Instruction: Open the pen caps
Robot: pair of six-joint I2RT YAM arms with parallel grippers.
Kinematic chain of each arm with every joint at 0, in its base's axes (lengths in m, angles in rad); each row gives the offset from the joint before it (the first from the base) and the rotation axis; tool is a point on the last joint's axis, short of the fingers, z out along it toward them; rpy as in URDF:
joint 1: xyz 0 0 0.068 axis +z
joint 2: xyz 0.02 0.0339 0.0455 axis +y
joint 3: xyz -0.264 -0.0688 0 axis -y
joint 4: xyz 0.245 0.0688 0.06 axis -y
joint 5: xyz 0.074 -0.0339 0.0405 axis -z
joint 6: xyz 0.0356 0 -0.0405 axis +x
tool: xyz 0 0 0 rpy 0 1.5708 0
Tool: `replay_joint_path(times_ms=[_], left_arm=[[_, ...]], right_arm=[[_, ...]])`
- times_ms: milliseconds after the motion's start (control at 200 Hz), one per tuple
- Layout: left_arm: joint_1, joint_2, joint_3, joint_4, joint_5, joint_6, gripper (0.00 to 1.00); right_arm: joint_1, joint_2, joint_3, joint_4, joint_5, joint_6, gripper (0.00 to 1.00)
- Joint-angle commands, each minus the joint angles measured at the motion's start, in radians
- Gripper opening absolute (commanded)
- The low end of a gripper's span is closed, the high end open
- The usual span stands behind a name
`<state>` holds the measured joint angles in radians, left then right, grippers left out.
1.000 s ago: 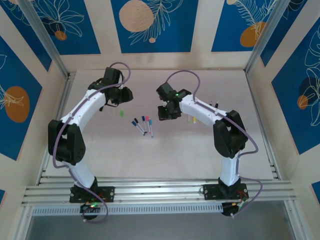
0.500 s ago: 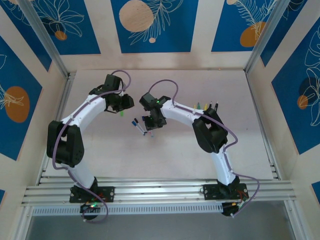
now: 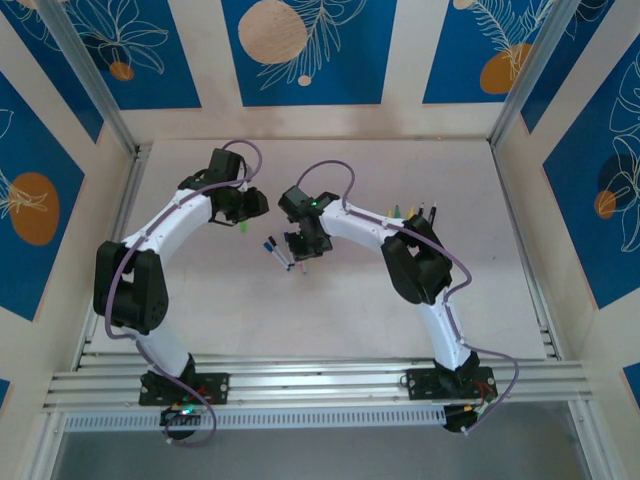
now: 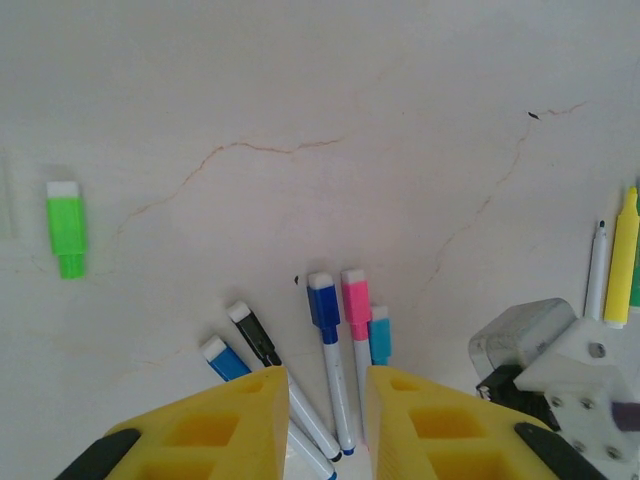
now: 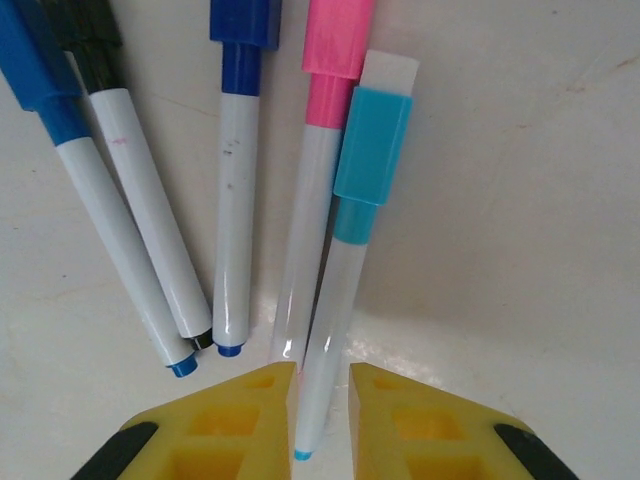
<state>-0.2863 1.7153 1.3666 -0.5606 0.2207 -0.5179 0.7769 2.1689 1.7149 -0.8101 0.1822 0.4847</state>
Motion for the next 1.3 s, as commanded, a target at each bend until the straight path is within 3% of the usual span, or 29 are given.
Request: replay_joint_path(times_ms=[0,280,545,755,910,1296], left_arm=[[-0.004,0.018,0.014,0.008,0.022,0.001,0.26],[-0.004,0.033,0.015,0.011,0.023,0.001,0.26],[-0.004,0.039,0.017,0.016,0.026,0.000,0.25],[-0.004,0.038,0.015,0.017,0.028,0.000,0.25],[-0.004,0.041,0.015,0.022,0.034,-0.005,0.25],[-0.004,0.040,0.016,0.027,0.041,-0.010,0.25]], right_arm=[[0.000,0.036,0.021,-0.039,-0.021,0.009,0.21],[0.002,0.078,0.036,-0.063,-0.009,0.008,0.20],[0.005,0.135,0.092,-0.140,0.079,0.011,0.19],[0.007,0.153,0.112,-0.179,0.145,0.023,0.27],[0.005,0.170,0.112,-0.192,0.172,0.024,0.27],[-0.008,0.170,0.068,-0.191,0.200,0.037,0.00]])
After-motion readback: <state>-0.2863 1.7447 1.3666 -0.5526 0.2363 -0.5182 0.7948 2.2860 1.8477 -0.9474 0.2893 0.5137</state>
